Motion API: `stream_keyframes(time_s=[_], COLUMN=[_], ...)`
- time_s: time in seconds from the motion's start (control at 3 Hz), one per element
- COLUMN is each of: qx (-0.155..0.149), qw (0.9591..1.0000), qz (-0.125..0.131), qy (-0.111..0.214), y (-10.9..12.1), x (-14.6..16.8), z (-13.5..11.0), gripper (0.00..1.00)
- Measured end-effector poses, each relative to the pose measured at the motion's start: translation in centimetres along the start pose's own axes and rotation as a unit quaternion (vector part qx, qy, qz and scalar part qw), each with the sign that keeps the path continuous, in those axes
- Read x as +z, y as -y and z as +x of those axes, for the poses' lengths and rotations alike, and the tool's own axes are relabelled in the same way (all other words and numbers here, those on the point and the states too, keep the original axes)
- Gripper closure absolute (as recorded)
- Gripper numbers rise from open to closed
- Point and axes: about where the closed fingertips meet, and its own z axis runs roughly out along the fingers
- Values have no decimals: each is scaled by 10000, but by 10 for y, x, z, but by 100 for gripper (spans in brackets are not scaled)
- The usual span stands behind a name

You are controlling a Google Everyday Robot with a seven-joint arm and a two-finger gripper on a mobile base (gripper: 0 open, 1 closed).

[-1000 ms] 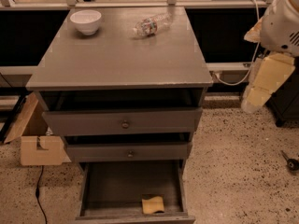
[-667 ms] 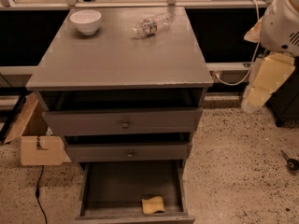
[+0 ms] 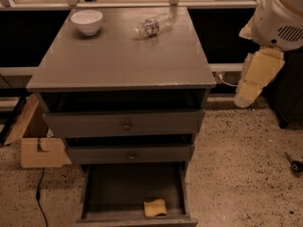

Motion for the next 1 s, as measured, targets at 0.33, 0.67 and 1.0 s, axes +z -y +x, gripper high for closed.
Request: stream_keyframes(time_s=[0.33, 0.67, 1.0], qx=[0, 0, -1], qw=[10000, 10000, 10000], qz=[0, 0, 1], qy=[0, 0, 1], y=[10, 15, 25], x=[6, 9, 15], z=[-14, -21, -36], gripper=[19, 16, 0])
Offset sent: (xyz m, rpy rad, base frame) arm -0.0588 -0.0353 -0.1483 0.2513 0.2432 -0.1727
